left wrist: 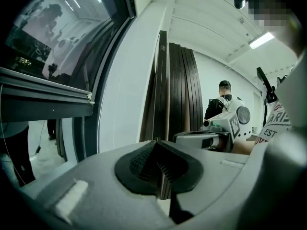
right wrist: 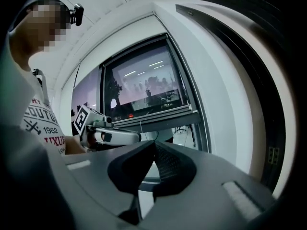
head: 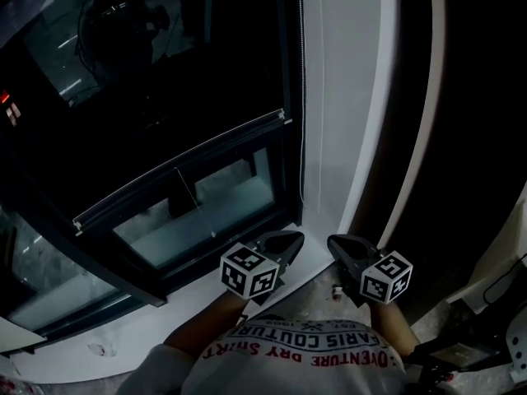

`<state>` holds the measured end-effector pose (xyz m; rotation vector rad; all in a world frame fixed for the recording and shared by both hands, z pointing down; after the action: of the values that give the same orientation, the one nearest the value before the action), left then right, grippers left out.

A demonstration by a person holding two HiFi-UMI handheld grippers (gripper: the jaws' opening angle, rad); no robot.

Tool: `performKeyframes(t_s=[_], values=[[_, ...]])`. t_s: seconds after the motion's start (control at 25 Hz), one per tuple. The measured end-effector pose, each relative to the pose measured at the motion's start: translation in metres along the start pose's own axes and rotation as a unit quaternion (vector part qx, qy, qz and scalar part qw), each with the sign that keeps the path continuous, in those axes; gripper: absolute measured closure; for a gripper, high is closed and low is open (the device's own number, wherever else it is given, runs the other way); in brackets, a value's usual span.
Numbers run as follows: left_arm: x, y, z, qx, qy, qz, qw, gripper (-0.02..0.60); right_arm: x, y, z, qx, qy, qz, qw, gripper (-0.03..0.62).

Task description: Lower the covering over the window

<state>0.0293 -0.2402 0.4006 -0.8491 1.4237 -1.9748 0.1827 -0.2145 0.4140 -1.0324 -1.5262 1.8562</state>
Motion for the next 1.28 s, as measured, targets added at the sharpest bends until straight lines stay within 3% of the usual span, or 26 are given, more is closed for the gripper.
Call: performKeyframes(t_s=[0.36,0.8,1.04,1.24,1.28], values=[[0.029,0.007,0.029,-0.001,-0.012,-0.003,0.9999,0.578,-0.031,0.005,0.025,0.006,-0.004,0.001,1.000,0.589],[0.110,0.008,0.091,0.020,-0.023,-0.040,0.9987,0.578,-0.101,0.011,0.096,0.039,-0.017,0.007,0.999,0.589],[0.150,0.031,0.118,0.014,-0.020,-0.027,0.9993,0.578,-0.137,0.041,0.139,0.027,-0.001,-0.009,1.000,0.588],[0.175,0.045,0.127,0.010,-0.020,-0.020,0.9995,0.578,-0.157,0.065,0.166,0.022,-0.017,-0.038,0.999,0.587],[0.180,0.048,0.128,0.008,-0.020,-0.020,0.9996,0.578,-0.160,0.071,0.170,0.018,-0.019,-0.041,0.999,0.550]])
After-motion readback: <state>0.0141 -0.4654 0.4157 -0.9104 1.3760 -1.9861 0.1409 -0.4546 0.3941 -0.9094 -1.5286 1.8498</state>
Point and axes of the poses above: the fingertips, and each gripper's own axes: z forward along the fingers, x to its left, y out of its top, the point moved 6 cm from there along -z, backward along the fingers, and after that the axes turned 8 degrees about y, right-handed, at the moved point
